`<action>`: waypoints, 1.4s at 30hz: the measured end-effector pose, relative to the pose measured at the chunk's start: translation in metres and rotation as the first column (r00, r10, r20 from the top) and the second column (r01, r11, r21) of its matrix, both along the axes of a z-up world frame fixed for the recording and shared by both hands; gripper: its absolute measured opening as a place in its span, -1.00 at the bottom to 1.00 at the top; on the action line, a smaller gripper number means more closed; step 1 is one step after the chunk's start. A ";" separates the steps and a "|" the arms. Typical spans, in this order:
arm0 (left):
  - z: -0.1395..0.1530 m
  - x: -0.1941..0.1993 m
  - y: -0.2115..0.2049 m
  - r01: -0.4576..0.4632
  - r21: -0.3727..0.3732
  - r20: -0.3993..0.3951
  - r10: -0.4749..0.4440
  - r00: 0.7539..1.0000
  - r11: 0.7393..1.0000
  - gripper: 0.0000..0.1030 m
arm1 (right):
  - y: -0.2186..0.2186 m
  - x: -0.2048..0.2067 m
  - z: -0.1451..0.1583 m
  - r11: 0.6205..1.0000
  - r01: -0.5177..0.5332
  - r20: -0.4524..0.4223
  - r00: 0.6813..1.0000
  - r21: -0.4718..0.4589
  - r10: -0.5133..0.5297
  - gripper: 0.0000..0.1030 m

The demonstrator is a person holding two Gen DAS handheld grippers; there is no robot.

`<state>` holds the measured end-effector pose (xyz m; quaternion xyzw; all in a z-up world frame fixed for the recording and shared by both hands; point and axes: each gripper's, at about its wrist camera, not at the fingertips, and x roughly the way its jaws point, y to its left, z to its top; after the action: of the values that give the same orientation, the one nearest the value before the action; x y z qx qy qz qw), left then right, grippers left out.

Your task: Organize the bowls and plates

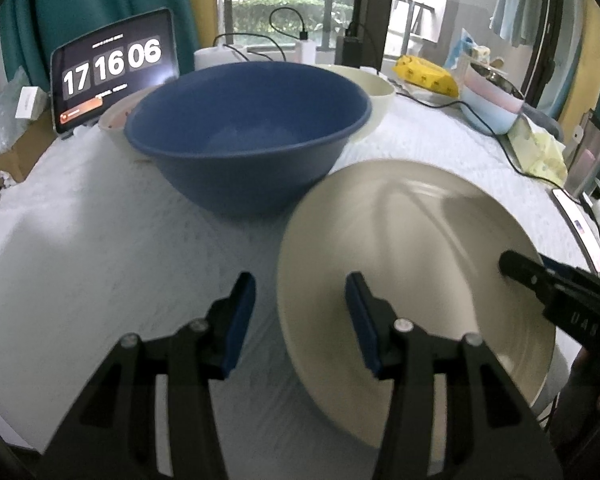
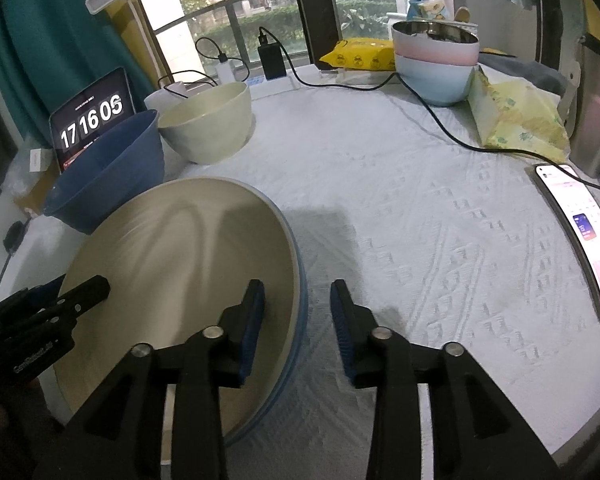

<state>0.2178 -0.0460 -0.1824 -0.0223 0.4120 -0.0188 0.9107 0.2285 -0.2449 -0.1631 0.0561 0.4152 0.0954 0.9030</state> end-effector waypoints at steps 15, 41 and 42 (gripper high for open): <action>-0.007 0.002 0.018 -0.052 -0.127 -0.023 0.050 0.998 0.990 0.27 | -0.001 0.001 -0.002 0.999 0.001 -0.009 1.000 0.035 -0.001 -0.18; -0.004 -0.004 -0.001 0.020 -0.102 0.008 -0.020 1.000 0.995 -0.06 | 0.003 0.000 -0.005 0.994 -0.045 -0.013 0.999 0.097 0.046 -0.18; -0.004 -0.004 -0.001 0.019 -0.102 0.008 -0.018 1.000 0.995 -0.07 | 0.003 0.000 -0.005 0.994 -0.047 -0.012 0.999 0.100 0.048 -0.18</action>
<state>0.2140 -0.0468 -0.1859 -0.0649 0.4074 -0.0484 0.9097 0.2280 -0.2422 -0.1679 0.0918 0.4177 0.1370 0.8935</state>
